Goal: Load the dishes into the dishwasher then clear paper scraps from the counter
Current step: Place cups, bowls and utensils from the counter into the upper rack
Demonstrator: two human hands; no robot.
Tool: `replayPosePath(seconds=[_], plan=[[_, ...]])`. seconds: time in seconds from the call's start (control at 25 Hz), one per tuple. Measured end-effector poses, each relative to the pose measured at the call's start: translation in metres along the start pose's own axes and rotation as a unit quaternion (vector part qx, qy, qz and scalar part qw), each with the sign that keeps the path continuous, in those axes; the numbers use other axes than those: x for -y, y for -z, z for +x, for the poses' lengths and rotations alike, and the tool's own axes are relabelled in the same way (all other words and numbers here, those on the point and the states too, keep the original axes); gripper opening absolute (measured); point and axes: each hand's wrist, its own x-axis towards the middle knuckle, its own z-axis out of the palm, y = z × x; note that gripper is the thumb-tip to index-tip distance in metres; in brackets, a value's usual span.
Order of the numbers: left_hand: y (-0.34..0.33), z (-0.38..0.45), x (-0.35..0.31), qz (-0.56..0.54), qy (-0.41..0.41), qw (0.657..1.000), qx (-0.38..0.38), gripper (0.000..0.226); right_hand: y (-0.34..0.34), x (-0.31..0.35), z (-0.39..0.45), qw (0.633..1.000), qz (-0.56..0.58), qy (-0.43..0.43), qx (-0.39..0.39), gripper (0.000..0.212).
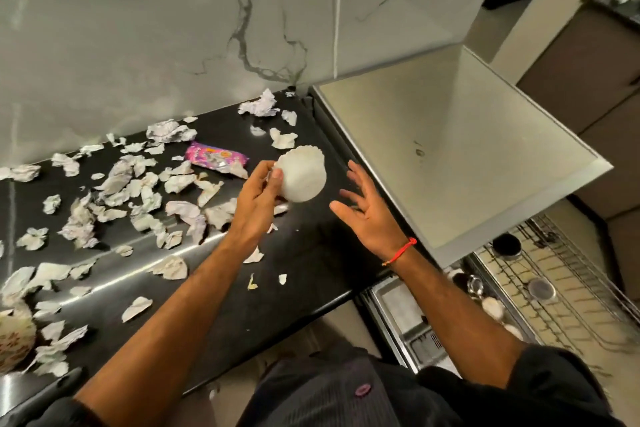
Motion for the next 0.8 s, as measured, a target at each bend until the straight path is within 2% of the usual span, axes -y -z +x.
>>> replayPosePath(seconds=[0.08, 0.28, 0.4, 0.56, 0.64, 0.8], plan=[[-0.039, -0.003, -0.009, -0.068, 0.042, 0.996, 0.046, 0.022, 0.028, 0.0, -0.011, 0.999, 0.038, -0.004, -0.034, 0.077], [-0.142, -0.008, -0.016, -0.15, 0.136, 0.966, 0.161, 0.026, 0.107, -0.008, -0.053, 0.984, 0.09, -0.017, -0.156, 0.063], [-0.206, -0.009, -0.006, -0.099, 0.172, 0.96, 0.199, 0.026, 0.159, -0.027, -0.083, 0.967, 0.127, -0.039, -0.216, 0.063], [-0.297, -0.017, 0.002, -0.006, 0.185, 0.949, 0.255, 0.024, 0.221, -0.063, -0.123, 0.956, 0.135, -0.077, -0.249, 0.084], [-0.345, -0.022, 0.011, 0.022, 0.205, 0.932, 0.299, 0.026, 0.251, -0.082, -0.14, 0.945, 0.12, -0.099, -0.287, 0.089], [-0.426, -0.028, 0.034, 0.07, 0.277, 0.894, 0.346, 0.036, 0.309, -0.117, -0.172, 0.907, 0.172, -0.141, -0.359, 0.089]])
